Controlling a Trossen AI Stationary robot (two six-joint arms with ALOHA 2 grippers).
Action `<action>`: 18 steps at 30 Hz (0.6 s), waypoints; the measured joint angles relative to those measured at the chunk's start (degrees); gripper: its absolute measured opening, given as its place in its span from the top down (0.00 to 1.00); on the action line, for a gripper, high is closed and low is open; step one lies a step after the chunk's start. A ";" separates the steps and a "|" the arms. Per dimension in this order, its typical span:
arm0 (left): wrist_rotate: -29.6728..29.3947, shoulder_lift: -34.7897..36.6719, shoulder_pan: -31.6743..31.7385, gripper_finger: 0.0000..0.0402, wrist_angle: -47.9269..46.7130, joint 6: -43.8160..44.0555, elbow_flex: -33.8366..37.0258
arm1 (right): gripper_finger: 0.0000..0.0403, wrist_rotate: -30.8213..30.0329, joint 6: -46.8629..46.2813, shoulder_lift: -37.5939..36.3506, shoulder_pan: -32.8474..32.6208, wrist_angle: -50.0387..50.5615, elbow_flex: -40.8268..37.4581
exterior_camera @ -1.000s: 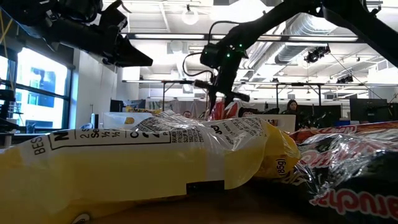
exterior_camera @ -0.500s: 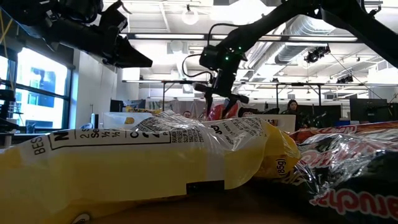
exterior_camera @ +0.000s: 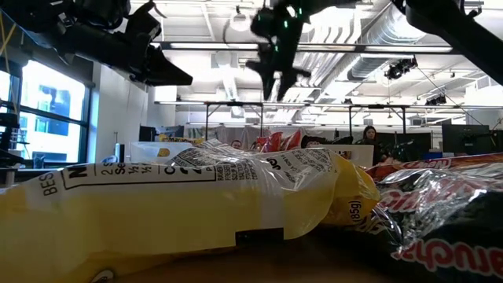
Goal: Sort Maruchan noodles
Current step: Put the top right yellow noodle pack into the transparent bin
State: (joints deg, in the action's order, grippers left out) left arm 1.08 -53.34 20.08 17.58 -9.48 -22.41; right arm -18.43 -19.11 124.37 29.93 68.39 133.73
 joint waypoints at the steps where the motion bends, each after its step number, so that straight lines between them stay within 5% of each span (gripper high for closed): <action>1: 0.00 0.00 0.00 0.68 -0.04 0.23 0.00 | 0.64 -0.74 2.49 -0.04 -0.82 1.06 1.20; 6: 0.00 0.00 0.00 0.68 -0.94 1.10 -0.02 | 0.96 -1.74 10.03 -2.94 -4.16 -6.42 -4.72; 18: -0.04 -0.13 -0.40 0.68 -3.60 3.21 -0.02 | 1.00 2.67 13.78 -19.17 -9.51 -59.57 -53.50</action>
State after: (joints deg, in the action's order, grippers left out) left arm 1.04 -53.47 19.67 13.98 -6.27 -22.44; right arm -15.76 -5.33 105.20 20.43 8.82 80.23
